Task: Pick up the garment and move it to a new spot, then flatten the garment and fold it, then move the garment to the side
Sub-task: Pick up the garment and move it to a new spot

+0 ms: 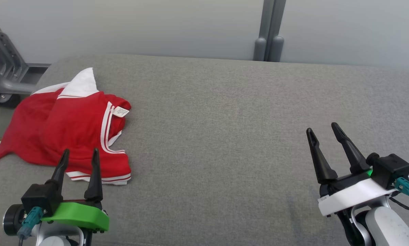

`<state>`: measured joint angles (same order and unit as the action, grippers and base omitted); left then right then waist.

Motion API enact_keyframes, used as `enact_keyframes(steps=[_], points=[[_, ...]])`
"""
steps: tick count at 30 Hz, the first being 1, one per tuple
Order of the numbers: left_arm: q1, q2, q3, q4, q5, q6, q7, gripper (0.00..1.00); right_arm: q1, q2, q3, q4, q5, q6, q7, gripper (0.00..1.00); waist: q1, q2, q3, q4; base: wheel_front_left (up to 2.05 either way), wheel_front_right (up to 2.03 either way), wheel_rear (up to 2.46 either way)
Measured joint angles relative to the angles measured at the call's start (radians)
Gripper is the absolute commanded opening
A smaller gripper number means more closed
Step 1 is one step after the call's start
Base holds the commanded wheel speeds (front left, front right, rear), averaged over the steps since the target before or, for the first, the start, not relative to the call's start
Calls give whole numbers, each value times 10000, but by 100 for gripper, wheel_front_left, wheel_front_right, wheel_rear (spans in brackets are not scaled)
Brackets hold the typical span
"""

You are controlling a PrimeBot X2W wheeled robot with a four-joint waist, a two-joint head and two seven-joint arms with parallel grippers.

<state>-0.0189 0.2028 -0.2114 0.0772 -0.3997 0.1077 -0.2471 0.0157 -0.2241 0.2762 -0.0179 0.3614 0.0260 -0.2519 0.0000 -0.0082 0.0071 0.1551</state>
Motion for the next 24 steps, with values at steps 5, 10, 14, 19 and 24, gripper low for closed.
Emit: enact_keyframes(steps=[5,10,14,19,24], points=[[-8,-10,100,48,2,73,52,100,127,54,81,75,-6,33,0,100,0,0,-29,454,0,0,0],[-7,-36,134,86,2,73,90,100,139,117,144,107,-4,90,0,100,0,0,-55,946,0,0,0],[-7,-75,157,94,2,75,102,100,139,192,151,136,-4,104,0,100,0,0,-69,1347,0,0,0],[-7,-86,213,94,2,75,102,100,139,270,205,150,-6,169,0,100,0,0,-66,1828,0,0,0],[-6,-121,320,100,2,82,104,100,137,280,249,199,-17,180,0,100,0,0,-35,2219,0,0,0]])
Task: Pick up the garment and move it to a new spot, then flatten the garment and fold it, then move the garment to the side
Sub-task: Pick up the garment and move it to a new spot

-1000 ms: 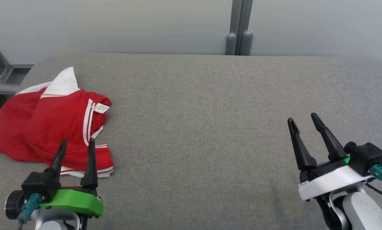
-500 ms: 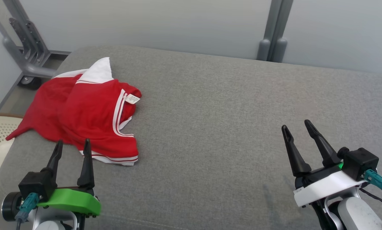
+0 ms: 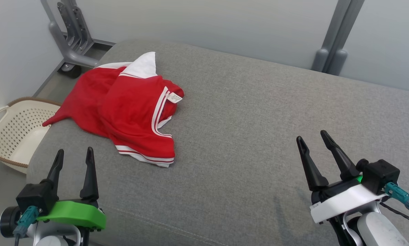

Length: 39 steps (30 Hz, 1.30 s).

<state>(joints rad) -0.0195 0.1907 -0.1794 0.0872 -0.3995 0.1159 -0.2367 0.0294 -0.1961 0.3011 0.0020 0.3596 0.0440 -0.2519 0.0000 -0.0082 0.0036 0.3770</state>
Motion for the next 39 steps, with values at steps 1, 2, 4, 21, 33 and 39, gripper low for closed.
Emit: enact_keyframes(steps=[1,2,4,21,33,39], points=[[0,-12,23,0,0,2,0,100,-1,2,4,8,0,0,0,100,0,0,7,63,0,0,0],[0,-15,54,0,0,2,0,100,-1,2,13,17,-2,6,0,100,0,0,15,122,0,0,0],[0,-19,98,0,-2,2,33,100,-3,12,23,42,-4,29,0,100,0,0,32,224,0,0,0],[1,-6,508,-134,-56,6,86,100,-62,73,291,207,-44,178,0,100,0,0,143,387,0,0,0],[-977,380,1145,-573,-564,31,614,100,-293,63,297,171,-111,190,0,100,0,0,545,-12,0,0,0],[-1863,460,1513,-188,-1348,-15,1321,100,-671,58,295,6,-198,190,4,100,0,0,982,-331,0,0,0]])
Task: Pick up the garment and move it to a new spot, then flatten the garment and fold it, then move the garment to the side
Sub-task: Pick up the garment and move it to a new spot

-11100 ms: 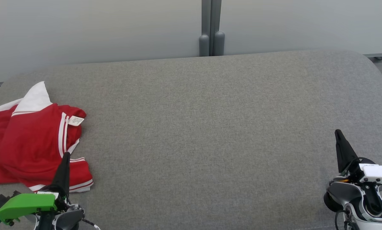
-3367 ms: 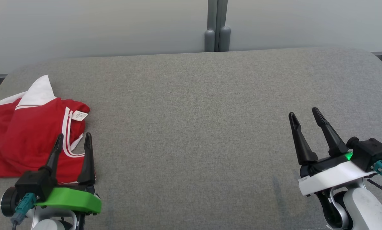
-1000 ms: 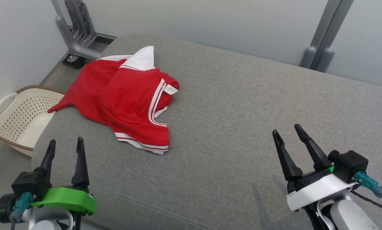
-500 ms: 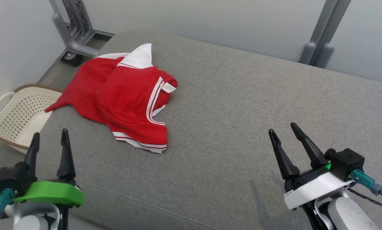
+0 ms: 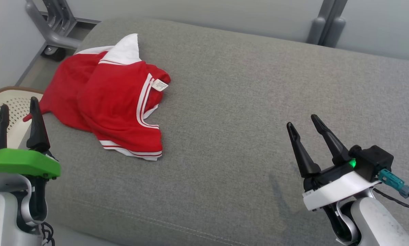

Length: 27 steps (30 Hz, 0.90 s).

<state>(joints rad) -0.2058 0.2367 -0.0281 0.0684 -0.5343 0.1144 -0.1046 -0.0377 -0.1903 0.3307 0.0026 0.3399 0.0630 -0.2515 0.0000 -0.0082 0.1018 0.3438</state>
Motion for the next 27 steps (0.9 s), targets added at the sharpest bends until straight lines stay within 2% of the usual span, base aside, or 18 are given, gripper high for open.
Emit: enact_keyframes(steps=[12,21,27], points=[[-1262,117,290,1946,-936,-94,1553,100,-680,-10,-2,-136,-151,2,2,100,0,0,956,-1112,0,0,0],[-1756,550,899,3730,-1429,-88,2399,100,-1265,15,2,-169,-169,77,2,100,0,0,1667,-2285,0,0,0],[-2061,694,895,4596,-1653,-88,3106,100,-1461,73,-10,-42,-167,102,0,100,0,0,2036,-2915,0,0,0]])
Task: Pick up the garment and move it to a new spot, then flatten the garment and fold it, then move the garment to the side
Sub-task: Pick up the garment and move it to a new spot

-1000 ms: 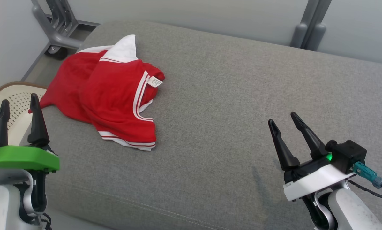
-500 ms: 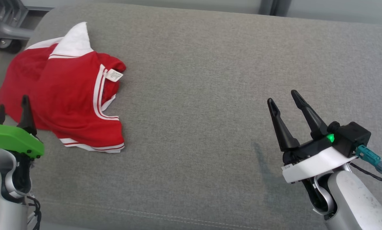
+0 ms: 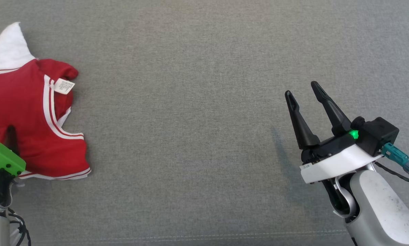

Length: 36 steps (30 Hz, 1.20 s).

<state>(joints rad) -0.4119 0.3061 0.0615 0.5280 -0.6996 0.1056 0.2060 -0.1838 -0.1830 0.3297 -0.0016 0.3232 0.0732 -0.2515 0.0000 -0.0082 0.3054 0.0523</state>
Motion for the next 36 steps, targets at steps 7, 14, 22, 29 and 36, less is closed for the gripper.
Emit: enact_keyframes(steps=[7,14,22,29,36], points=[[-267,-40,-297,612,-27,-2,397,100,-27,13,-176,161,0,0,-2,100,0,0,266,-408,0,0,0],[-633,-44,-420,1064,-15,-176,454,0,-41,35,-265,326,2,0,-2,100,0,0,162,-343,0,0,0],[-785,-15,-560,1455,12,-412,431,0,-116,169,-251,545,2,61,-2,100,0,0,-91,-273,0,0,0],[-1104,33,-669,1501,247,-727,92,0,-116,198,-270,686,2,65,-2,100,0,0,-390,-223,0,0,0],[-1416,81,-986,1360,537,-1131,-368,0,-115,270,-293,738,6,104,-4,100,0,0,-734,-189,0,0,0]])
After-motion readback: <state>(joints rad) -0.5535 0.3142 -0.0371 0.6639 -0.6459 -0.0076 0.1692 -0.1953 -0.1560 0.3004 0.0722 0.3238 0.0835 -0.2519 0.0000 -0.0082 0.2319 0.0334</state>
